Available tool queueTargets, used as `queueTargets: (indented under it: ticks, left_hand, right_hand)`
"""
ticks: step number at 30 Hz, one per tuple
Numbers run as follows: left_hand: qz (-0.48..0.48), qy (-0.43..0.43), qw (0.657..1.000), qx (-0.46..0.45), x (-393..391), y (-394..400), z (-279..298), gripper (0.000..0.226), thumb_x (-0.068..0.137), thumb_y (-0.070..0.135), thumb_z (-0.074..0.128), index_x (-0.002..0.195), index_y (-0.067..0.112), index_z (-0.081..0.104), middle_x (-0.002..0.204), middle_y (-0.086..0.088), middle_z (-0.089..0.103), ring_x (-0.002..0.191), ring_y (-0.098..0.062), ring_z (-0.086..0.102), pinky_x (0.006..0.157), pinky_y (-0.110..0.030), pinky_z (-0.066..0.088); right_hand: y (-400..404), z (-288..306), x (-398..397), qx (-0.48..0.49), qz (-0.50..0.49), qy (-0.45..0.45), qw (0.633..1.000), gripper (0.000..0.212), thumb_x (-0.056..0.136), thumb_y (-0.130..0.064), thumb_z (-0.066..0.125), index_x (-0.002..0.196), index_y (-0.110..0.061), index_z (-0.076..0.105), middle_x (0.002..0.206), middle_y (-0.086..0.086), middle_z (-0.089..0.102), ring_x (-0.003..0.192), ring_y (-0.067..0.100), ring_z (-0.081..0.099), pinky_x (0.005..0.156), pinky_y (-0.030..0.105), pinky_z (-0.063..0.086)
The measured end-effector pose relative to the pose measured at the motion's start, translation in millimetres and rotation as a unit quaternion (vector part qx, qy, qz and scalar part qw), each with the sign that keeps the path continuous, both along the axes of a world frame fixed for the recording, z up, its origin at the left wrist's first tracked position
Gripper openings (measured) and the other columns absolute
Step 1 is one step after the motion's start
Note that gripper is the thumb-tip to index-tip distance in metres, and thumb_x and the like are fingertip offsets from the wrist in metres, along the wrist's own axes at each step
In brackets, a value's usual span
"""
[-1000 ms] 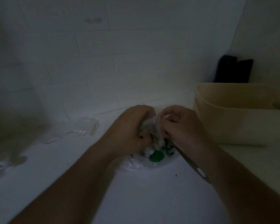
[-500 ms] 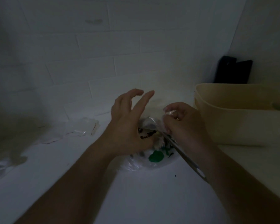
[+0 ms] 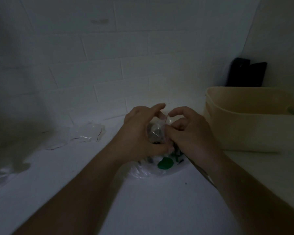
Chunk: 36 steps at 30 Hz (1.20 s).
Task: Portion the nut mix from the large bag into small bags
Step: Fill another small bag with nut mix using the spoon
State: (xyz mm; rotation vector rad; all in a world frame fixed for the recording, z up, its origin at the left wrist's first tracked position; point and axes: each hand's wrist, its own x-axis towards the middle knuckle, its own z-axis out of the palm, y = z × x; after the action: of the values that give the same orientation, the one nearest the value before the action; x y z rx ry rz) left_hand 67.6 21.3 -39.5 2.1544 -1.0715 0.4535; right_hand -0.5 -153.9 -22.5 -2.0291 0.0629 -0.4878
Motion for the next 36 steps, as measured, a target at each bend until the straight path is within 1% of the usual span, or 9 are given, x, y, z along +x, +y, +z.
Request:
queueTargets:
  ticks: [5,11,15,17,20,25,28,31,36]
  left_hand:
    - [0.003,-0.032,0.999,-0.009,0.0,-2.1,6.2,0.067,0.066,0.052,0.086,0.125,0.025,0.07,0.11,0.023,0.063,0.106,0.0,0.053,0.1,-0.012,0.034]
    - [0.056,0.095,0.987,-0.116,3.4,11.2,6.1,0.048,0.073,0.059,0.081,0.117,0.046,0.067,0.112,0.033,0.067,0.114,0.013,0.055,0.096,-0.014,0.045]
    - [0.086,0.145,0.966,-0.194,8.0,14.0,6.0,0.044,0.079,0.05,0.079,0.121,0.039,0.071,0.107,0.021,0.075,0.108,0.0,0.066,0.095,-0.026,0.05]
    - [0.091,0.156,0.965,-0.189,9.5,13.7,4.6,0.047,0.077,0.057,0.077,0.12,0.041,0.071,0.108,0.022,0.074,0.109,-0.003,0.066,0.093,-0.026,0.052]
    - [0.09,0.165,0.967,-0.172,11.0,14.2,1.2,0.055,0.072,0.067,0.072,0.12,0.041,0.071,0.112,0.021,0.074,0.108,-0.003,0.066,0.086,-0.017,0.049]
    - [0.055,0.204,0.97,-0.117,7.8,14.9,1.7,0.049,0.076,0.064,0.078,0.118,0.042,0.07,0.105,0.019,0.074,0.091,0.004,0.067,0.08,-0.018,0.05]
    - [0.034,0.205,0.977,-0.039,6.0,13.1,0.0,0.039,0.083,0.065,0.072,0.115,0.041,0.068,0.102,0.022,0.073,0.092,0.001,0.07,0.085,-0.029,0.058]
    - [0.02,0.178,0.984,0.013,1.7,9.7,-0.1,0.033,0.088,0.064,0.066,0.113,0.043,0.065,0.102,0.025,0.072,0.094,0.005,0.067,0.085,-0.028,0.057]
    - [-0.003,0.147,0.986,0.074,0.1,3.5,-6.0,0.05,0.077,0.056,0.082,0.119,0.039,0.06,0.099,0.016,0.072,0.09,-0.001,0.067,0.08,-0.029,0.057]
  right_hand:
    - [0.4,-1.7,0.6,0.004,0.02,-0.006,1.0,0.025,0.086,-0.025,0.079,0.102,-0.034,0.063,0.075,-0.008,0.077,0.067,0.007,0.073,0.066,0.03,0.059]
    - [-35.5,13.0,2.0,0.023,0.074,-0.021,0.997,0.018,0.101,-0.021,0.064,0.104,-0.039,0.066,0.084,-0.007,0.074,0.071,0.011,0.071,0.06,0.025,0.055]
    - [-65.6,7.8,-7.4,-0.192,0.122,0.024,0.973,0.029,0.103,-0.016,0.059,0.092,-0.04,0.071,0.08,-0.01,0.069,0.061,0.005,0.063,0.056,0.019,0.05]
    - [-68.7,2.6,-9.8,-0.317,0.163,0.053,0.933,0.032,0.102,-0.012,0.061,0.096,-0.04,0.075,0.089,-0.017,0.066,0.075,-0.006,0.061,0.069,0.008,0.046]
    - [-68.5,-2.8,-8.0,-0.379,0.258,0.102,0.883,0.037,0.094,0.004,0.062,0.106,-0.027,0.08,0.093,-0.023,0.055,0.089,-0.022,0.053,0.076,0.001,0.038]
    - [-76.9,-13.4,-5.9,-0.386,0.265,0.12,0.876,0.044,0.092,0.001,0.062,0.093,-0.04,0.074,0.099,-0.005,0.058,0.09,0.0,0.055,0.073,0.007,0.039]
    - [-76.3,-14.9,-2.1,-0.332,0.265,0.031,0.905,0.02,0.095,-0.022,0.059,0.096,-0.036,0.074,0.102,-0.008,0.062,0.091,-0.002,0.059,0.078,0.007,0.039]
    - [-73.5,-14.3,3.9,-0.206,0.233,-0.111,0.944,0.027,0.102,-0.026,0.056,0.107,-0.01,0.076,0.097,0.001,0.067,0.088,0.006,0.064,0.079,0.019,0.047]
    - [-67.6,-14.8,8.6,-0.191,0.115,-0.138,0.965,0.02,0.098,-0.023,0.057,0.106,-0.025,0.075,0.103,-0.01,0.07,0.096,0.005,0.066,0.083,0.018,0.048]
